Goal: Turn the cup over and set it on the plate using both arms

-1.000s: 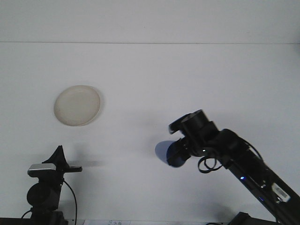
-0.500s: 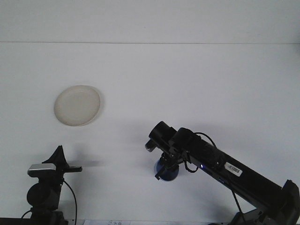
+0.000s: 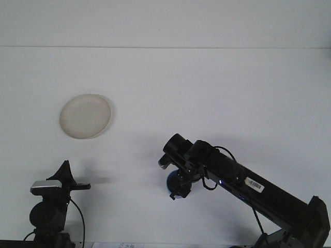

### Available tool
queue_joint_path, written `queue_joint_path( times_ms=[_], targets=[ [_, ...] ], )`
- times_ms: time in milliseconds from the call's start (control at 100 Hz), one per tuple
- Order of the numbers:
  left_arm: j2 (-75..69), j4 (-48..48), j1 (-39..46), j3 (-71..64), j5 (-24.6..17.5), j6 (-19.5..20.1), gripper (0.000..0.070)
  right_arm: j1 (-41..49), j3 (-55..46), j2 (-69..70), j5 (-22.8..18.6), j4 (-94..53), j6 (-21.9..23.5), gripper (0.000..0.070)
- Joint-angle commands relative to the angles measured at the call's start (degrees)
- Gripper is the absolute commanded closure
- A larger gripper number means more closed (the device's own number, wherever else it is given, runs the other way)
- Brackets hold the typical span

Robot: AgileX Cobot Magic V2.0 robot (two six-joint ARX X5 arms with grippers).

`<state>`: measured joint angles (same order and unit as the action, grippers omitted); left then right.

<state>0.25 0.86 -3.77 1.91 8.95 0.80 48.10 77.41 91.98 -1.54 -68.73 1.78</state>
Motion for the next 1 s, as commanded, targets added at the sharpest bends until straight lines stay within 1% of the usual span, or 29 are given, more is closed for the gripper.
queue_joint_path(
  times_ms=[0,170,340,420,490,590,680,750,910,990],
  targets=[
    [-0.1,0.8,0.1,-1.1,0.2,0.7,0.0685,0.6,2.1,0.5,-0.2,0.2,-1.3,0.0257],
    [-0.1,0.8,0.1,-1.1,0.2,0.7,0.0685,0.4,3.9,-4.0,-0.1,1.2,-2.0,0.0257],
    [-0.1,0.8,0.1,-1.1,0.2,0.7,0.0685,-1.6,3.9,-14.6,0.3,3.8,-1.9,0.0257],
    [-0.1,0.8,0.1,-1.1,0.2,0.7,0.0685,-2.4,3.5,-21.2,2.2,6.6,-1.8,0.0258],
    [-0.1,0.8,0.1,-1.1,0.2,0.7,0.0685,-2.4,1.7,-27.9,5.6,10.7,-1.2,0.0258],
    [-0.1,0.8,0.1,-1.1,0.2,0.7,0.0685,-2.4,-4.4,-39.0,11.9,16.8,2.1,0.0258],
    [-0.1,0.8,0.1,-1.1,0.2,0.7,0.0685,-2.4,-12.4,-48.9,16.1,22.7,3.8,0.0258],
    [-0.1,0.8,0.1,-1.1,0.2,0.7,0.0685,-2.4,-19.3,-56.7,18.1,27.5,5.0,0.0258],
    [-0.1,0.8,0.1,-1.1,0.2,0.5,0.0685,-2.4,-33.3,-72.8,18.3,36.7,5.5,0.0259],
    [-0.1,1.2,0.1,-1.1,0.2,-1.4,0.0685,-2.4,-37.9,-78.9,18.2,37.9,5.5,0.0259]
  ],
)
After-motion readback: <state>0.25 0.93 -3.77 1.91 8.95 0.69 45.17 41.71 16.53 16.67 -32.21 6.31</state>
